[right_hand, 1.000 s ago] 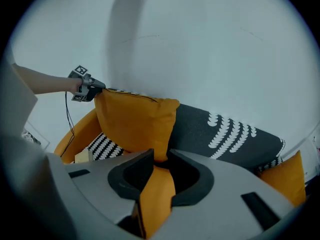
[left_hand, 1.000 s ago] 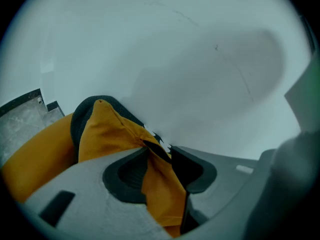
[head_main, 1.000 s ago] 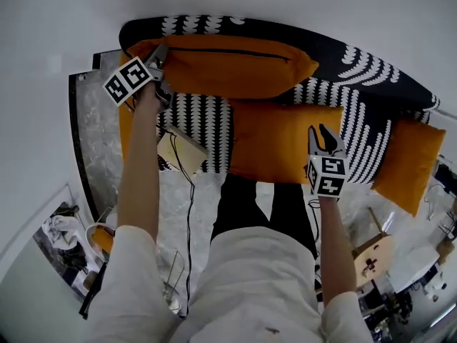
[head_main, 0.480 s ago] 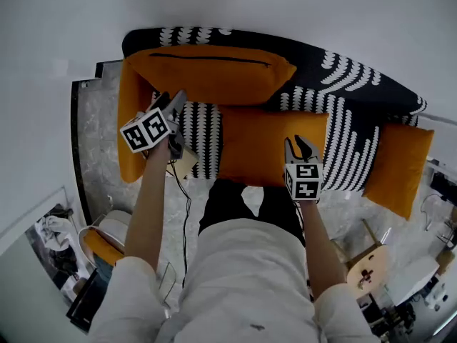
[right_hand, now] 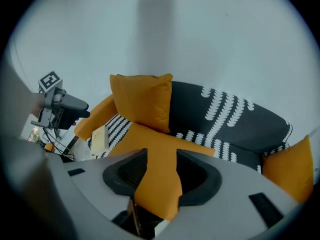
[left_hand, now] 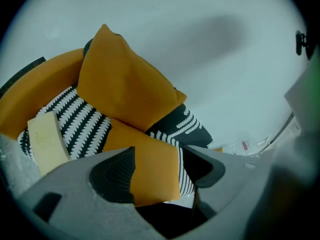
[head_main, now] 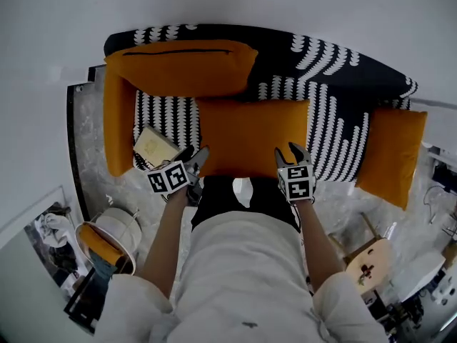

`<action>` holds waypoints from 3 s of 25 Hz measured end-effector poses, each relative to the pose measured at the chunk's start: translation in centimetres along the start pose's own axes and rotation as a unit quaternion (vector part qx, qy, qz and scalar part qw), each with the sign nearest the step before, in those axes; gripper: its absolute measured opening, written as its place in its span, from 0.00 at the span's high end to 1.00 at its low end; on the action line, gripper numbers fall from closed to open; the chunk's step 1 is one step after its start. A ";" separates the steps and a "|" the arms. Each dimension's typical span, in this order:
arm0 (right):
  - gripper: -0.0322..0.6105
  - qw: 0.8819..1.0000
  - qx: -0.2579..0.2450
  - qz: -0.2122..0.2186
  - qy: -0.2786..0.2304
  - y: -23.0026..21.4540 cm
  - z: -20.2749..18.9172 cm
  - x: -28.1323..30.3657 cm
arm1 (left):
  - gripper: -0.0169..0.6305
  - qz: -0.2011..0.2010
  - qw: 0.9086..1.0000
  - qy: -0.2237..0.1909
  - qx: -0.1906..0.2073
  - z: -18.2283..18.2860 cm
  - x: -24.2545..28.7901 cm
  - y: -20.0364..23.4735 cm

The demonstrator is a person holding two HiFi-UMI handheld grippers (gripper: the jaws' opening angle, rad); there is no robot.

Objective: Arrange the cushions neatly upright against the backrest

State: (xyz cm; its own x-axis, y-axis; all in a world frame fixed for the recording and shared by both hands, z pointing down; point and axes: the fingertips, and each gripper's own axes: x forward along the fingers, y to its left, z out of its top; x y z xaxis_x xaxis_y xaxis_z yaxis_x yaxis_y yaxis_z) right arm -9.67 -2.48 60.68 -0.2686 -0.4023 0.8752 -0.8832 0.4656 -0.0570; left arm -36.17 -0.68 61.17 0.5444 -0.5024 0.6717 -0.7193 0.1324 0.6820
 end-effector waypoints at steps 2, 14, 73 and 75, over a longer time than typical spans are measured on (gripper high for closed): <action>0.68 1.000 0.000 0.012 0.017 -1.4 -2.3 -0.5 | 0.51 0.013 1.000 0.014 0.014 -1.9 0.5 -0.6; 0.58 0.982 -0.050 0.083 0.160 -8.6 -17.8 1.4 | 0.42 0.138 0.982 0.116 0.047 -13.6 5.3 3.2; 0.93 0.984 -0.070 -0.099 0.131 -7.3 -18.6 0.5 | 0.94 0.090 0.903 0.221 0.357 -13.8 5.0 5.2; 0.93 0.985 -0.066 -0.109 0.121 -8.2 -17.7 -0.8 | 0.94 0.084 0.907 0.204 0.360 -13.0 4.7 3.4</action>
State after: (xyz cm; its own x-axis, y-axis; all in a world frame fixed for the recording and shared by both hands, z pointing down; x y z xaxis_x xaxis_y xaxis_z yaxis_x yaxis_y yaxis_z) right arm 4.60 7.94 68.94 0.0345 -0.3124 0.9493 -0.8476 0.4941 0.1934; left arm -30.46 8.50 70.41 0.4093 -0.1487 0.9002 -0.8225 -0.4871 0.2935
